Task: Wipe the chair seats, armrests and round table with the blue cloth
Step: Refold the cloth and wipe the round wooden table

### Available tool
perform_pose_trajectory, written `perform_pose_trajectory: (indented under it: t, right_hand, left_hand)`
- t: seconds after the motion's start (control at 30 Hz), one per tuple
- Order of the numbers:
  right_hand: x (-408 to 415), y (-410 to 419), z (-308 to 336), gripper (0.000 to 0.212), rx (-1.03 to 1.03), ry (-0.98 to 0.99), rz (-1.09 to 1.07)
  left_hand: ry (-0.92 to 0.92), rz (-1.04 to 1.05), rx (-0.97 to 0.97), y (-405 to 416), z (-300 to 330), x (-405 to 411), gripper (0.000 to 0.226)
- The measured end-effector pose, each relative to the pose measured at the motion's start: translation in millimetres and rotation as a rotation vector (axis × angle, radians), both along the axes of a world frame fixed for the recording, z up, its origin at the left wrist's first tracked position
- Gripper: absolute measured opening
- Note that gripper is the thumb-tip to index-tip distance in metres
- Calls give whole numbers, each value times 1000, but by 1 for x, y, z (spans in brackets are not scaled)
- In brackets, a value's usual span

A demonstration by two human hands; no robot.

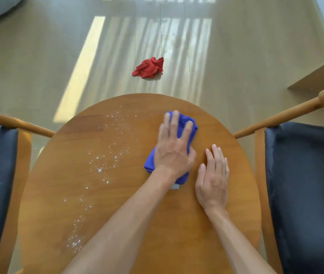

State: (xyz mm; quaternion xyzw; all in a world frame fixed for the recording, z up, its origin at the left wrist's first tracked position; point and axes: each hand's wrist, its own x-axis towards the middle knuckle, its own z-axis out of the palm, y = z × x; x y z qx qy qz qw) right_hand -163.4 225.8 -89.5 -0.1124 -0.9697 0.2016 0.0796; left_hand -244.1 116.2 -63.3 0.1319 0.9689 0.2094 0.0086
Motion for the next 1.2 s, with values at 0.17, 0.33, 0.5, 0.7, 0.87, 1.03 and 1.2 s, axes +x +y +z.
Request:
perform_pose_trajectory:
  t: [0.17,0.33,0.5,0.7,0.87,1.03,1.2]
  right_hand:
    - [-5,1,-4,49,-41,31,-41]
    - [-6,3,-4,48,51,-12,-4]
    - [-5,2,0,51,65,-57,-15]
    - [-8,-4,2,51,71,-58,-38]
    - [-8,-1,2,51,86,-65,-27]
    - [-6,-1,-2,51,89,-15,-26]
    - [-8,-3,-2,54,71,-17,-22]
  left_hand:
    - [29,-246,-86,51,-4,-33,55]
    - [65,-106,-31,3,-9,-82,51]
    - [26,281,-31,-155,-7,-77,52]
    - [17,628,-41,-206,-6,-41,49]
    - [81,471,-30,-90,-2,-31,48]
    - [105,-39,15,-21,3,0,53]
    - [86,101,9,-168,-3,-2,53]
